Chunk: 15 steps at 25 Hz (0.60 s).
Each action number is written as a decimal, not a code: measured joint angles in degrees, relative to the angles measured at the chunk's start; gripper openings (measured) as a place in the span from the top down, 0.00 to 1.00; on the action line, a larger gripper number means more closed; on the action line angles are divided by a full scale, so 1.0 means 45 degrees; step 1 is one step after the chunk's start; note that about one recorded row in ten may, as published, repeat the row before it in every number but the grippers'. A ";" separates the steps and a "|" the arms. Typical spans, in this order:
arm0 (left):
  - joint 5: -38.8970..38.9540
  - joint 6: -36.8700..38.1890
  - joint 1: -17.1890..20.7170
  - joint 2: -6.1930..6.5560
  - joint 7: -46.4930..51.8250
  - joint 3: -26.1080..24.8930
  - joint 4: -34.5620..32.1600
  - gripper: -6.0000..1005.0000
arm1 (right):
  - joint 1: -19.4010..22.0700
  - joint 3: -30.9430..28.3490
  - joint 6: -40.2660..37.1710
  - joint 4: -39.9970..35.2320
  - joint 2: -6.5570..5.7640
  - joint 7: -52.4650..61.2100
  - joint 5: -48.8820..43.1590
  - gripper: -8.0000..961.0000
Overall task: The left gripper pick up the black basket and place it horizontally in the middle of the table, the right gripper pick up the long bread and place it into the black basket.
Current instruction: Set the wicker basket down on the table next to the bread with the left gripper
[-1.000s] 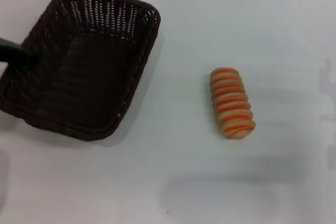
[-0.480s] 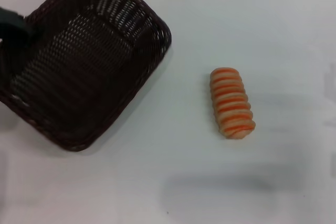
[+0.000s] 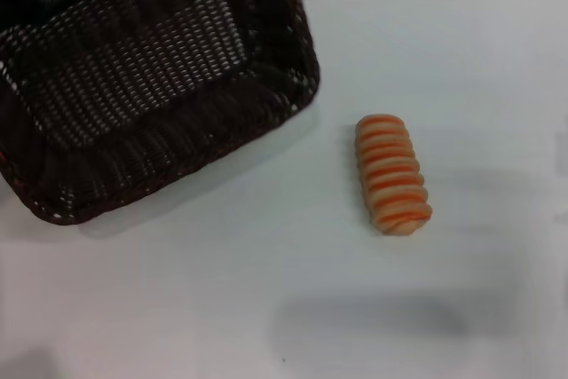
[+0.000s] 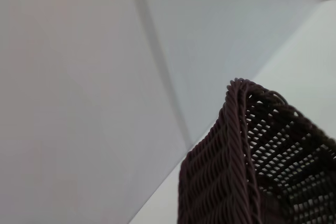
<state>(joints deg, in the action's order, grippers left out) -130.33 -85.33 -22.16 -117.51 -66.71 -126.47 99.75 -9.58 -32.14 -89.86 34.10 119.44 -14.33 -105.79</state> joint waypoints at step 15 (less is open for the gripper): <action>0.2321 -0.5604 -0.2490 0.0829 -0.4574 -0.1110 -0.3340 0.76 | 0.0585 0.0081 -0.0202 0.0175 0.0020 0.0001 0.0015 0.36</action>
<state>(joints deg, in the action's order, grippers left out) -119.89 -110.55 -33.36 -113.78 -87.29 -131.46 84.72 -6.95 -31.78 -90.76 34.89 119.53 -14.32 -105.73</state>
